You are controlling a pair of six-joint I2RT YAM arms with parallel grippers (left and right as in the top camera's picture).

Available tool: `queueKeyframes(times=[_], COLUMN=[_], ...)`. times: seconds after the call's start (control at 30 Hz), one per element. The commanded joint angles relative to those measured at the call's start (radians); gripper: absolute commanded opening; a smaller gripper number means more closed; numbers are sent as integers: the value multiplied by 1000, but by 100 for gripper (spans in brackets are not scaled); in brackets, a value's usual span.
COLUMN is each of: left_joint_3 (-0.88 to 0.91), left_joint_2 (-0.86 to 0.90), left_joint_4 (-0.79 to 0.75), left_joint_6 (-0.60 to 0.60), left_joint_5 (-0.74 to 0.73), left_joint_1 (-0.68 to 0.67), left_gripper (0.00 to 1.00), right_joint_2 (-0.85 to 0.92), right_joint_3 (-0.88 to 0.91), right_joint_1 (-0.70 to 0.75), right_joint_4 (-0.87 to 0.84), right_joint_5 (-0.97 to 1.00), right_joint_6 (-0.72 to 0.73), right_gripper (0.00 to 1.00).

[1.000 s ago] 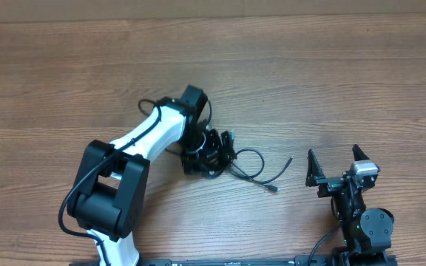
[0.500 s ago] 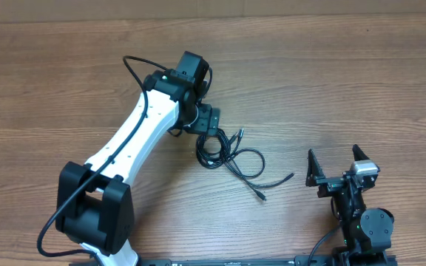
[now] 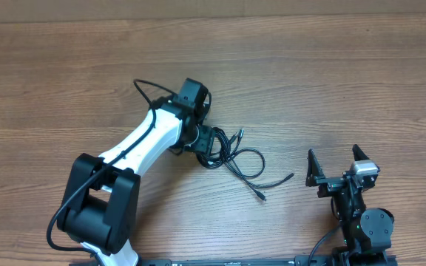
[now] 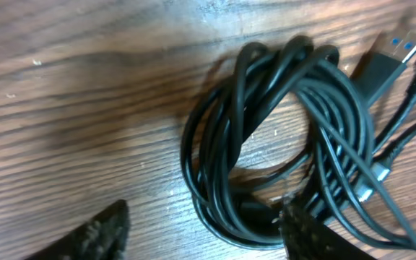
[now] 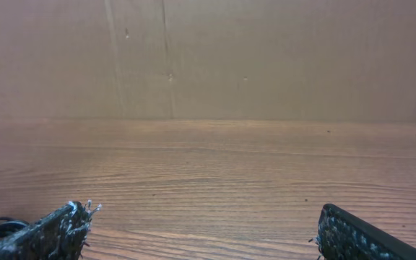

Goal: Untangle cables
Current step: 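Grasp the black cable bundle with the left gripper, then lift the cable bundle with the left gripper toward the center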

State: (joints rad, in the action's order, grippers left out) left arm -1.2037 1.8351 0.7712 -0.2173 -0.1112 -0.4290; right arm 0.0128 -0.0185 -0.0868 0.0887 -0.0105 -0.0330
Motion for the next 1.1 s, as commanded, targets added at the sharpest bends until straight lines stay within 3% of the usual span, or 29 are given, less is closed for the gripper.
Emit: queueKeyframes(times=[0.0,0.1,0.27,0.47,0.8,1.07], left_joint_3=[60,89,96,23,-319,-444], left_joint_2=[9,9,8,2,-40,-143], left_joint_4=[-40,-63,-75,9,286,363], left_joint_6=[-89,-130,-131,-120,-119,-67], left_joint_5=[-20,-20,-16,-12,-12,53], left_joint_1=[-10,-10,-10,13,38,38], left_gripper=[58,46,4,4,4,4], right_joint_2=[-10,-10,-10,-10,-10,-10], right_joint_3=[11,11,11,11,11,11], right_joint_1=[0,0,0,0,0,0], right_joint_4=[-6,-6,-6,-6,-6,-6], right_joint_5=[9,9,9,9,9,9], right_joint_6=[2,2,2,2,2,2], right_gripper=[100,100,100,100,100,100])
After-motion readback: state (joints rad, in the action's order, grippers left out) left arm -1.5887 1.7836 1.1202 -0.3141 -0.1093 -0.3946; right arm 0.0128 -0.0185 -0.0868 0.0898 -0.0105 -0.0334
